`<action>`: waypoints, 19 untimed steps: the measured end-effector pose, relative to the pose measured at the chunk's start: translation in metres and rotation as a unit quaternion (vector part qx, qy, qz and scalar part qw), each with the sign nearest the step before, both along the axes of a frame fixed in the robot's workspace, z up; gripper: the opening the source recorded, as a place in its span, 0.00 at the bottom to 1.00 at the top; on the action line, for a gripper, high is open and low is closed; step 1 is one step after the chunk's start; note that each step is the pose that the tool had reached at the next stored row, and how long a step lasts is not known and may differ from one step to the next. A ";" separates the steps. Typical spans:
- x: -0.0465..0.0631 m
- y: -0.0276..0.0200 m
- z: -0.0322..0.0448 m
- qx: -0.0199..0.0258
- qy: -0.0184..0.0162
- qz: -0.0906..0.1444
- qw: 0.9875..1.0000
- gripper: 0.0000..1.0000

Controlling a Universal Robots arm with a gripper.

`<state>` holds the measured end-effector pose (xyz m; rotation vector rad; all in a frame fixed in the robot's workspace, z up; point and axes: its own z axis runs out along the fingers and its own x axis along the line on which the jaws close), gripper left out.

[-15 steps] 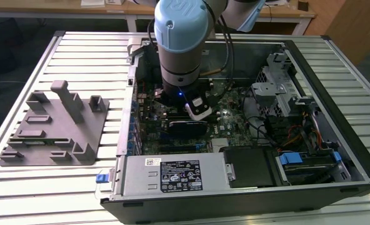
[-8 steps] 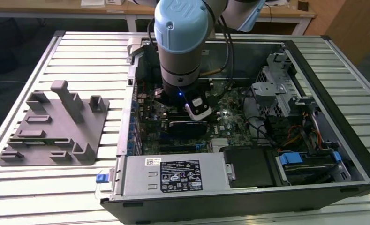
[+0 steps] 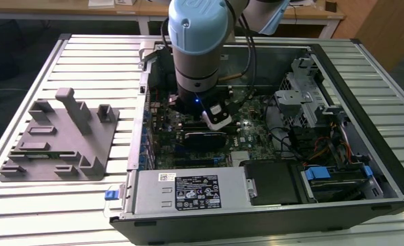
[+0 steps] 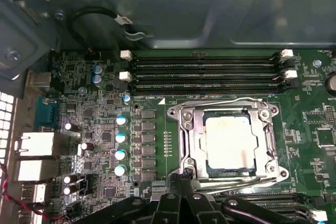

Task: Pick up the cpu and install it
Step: 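Install the second cpu locking lever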

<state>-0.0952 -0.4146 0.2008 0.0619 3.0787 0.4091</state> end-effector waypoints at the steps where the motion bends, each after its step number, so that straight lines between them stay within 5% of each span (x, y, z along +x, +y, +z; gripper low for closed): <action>1: 0.001 0.0001 0.0000 0.000 0.000 0.000 1.000 0.11; 7: 0.007 -0.0001 0.0011 0.000 0.000 0.000 1.000 0.11; 19: 0.007 0.0000 0.0204 0.000 0.000 0.000 1.000 0.11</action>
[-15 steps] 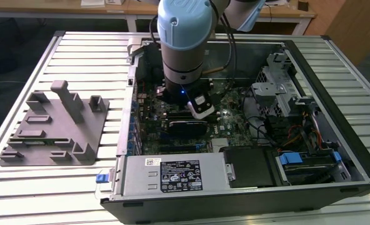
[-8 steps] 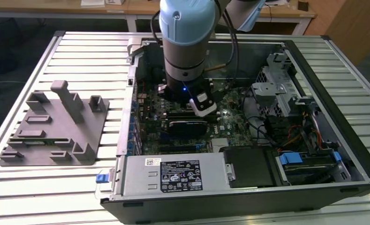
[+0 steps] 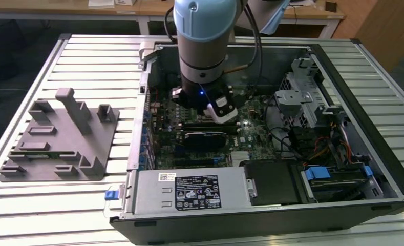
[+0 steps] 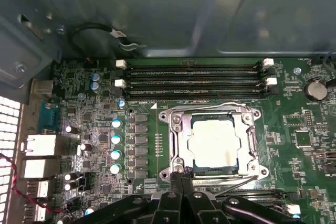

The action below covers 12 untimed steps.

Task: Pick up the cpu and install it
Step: 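Install the second cpu locking lever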

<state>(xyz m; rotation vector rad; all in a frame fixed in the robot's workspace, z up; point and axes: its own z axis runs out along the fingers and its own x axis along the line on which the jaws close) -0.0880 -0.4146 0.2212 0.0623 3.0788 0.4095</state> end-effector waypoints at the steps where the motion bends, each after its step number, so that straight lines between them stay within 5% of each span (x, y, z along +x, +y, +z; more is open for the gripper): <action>1: 0.000 0.0000 0.0007 0.000 0.000 0.000 1.000 0.11; 12: -0.013 0.0000 0.0010 0.000 -0.001 0.000 1.000 0.11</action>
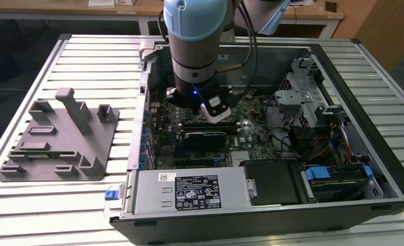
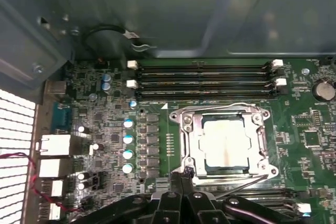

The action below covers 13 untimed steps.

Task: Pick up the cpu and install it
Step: 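Install the second cpu locking lever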

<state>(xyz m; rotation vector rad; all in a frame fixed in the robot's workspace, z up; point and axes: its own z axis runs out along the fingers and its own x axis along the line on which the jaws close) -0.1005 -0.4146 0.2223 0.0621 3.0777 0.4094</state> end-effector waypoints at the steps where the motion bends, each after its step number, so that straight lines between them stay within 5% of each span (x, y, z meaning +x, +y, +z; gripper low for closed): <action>1: -0.001 0.0000 0.0000 0.000 0.000 0.000 1.000 0.11; 7: -0.004 0.0000 0.0024 0.000 -0.001 0.000 1.000 0.11; 13: -0.004 0.0000 0.0167 0.000 -0.001 0.000 1.000 0.11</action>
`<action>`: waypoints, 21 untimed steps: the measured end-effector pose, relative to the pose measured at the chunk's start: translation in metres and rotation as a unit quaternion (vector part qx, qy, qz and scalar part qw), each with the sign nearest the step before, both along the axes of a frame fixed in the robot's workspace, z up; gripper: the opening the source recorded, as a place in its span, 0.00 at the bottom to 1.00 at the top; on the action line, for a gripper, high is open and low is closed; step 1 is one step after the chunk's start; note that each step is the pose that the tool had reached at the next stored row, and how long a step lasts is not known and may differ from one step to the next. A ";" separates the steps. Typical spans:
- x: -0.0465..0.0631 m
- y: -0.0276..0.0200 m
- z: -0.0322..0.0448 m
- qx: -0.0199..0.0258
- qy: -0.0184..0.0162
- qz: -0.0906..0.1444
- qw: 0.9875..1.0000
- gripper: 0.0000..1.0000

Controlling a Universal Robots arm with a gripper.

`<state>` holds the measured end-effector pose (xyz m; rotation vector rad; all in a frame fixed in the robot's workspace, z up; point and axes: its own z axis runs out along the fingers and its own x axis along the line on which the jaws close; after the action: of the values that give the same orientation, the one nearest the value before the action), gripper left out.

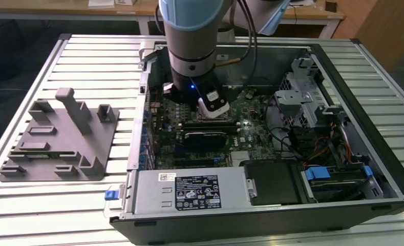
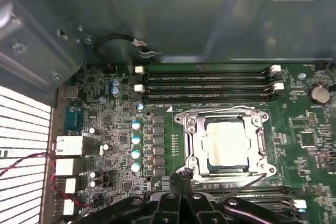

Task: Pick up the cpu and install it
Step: 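Install the second cpu locking lever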

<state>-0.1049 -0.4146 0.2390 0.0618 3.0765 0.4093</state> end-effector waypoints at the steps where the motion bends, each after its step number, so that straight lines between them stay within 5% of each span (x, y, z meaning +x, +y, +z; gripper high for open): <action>1: 0.000 0.0000 0.0022 0.000 0.000 0.000 1.000 0.11; 7: 0.000 0.0000 0.0101 0.000 0.000 0.000 1.000 0.11; 21: 0.018 0.0001 0.0105 -0.005 0.000 -0.008 1.000 0.11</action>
<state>-0.0864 -0.4145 0.2495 0.0846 3.0759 0.3920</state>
